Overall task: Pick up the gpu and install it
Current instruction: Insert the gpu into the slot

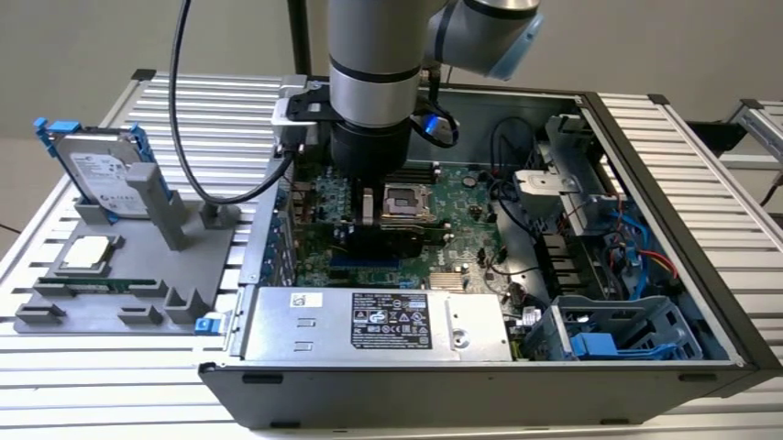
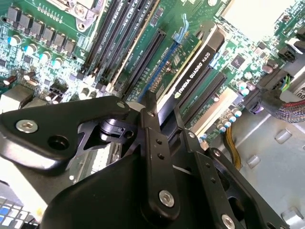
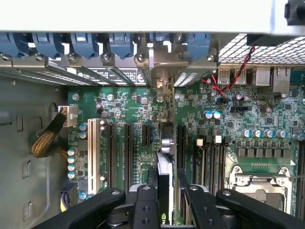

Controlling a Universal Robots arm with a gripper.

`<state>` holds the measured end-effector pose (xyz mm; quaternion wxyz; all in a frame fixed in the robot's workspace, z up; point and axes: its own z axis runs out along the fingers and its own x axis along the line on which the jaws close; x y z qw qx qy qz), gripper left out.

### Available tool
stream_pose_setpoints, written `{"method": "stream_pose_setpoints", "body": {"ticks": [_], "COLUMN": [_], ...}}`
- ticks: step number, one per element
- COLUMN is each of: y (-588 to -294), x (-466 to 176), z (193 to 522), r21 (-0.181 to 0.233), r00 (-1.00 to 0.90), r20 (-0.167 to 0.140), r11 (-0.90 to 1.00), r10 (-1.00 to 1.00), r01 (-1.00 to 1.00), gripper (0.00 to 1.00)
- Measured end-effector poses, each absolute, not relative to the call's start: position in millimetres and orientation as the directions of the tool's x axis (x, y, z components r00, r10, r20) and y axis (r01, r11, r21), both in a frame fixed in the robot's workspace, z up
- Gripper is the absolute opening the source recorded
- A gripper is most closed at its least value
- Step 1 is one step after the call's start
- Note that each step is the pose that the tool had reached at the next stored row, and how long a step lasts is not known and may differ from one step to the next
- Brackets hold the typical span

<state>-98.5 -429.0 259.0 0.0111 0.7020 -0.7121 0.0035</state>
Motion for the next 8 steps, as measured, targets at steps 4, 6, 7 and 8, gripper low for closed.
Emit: {"method": "stream_pose_setpoints", "body": {"ticks": [4,6,7,8], "y": [-431.0,-432.6,-432.7,-432.7], "x": [-98.5,-98.5,-98.6,-98.6], "z": [258.9,258.9,259.0,258.9], "r21": [0.011,0.011,0.011,0.011], "r00": [-0.014,-0.014,-0.015,-0.015], "r20": [0.021,0.021,0.021,0.021], "r11": [0.014,0.015,0.015,0.015], "r10": [-1.0,-1.0,-1.0,-1.0], "r01": [-1.0,-1.0,-1.0,-1.0], "gripper": [0.0,0.0,0.0,0.0]}}
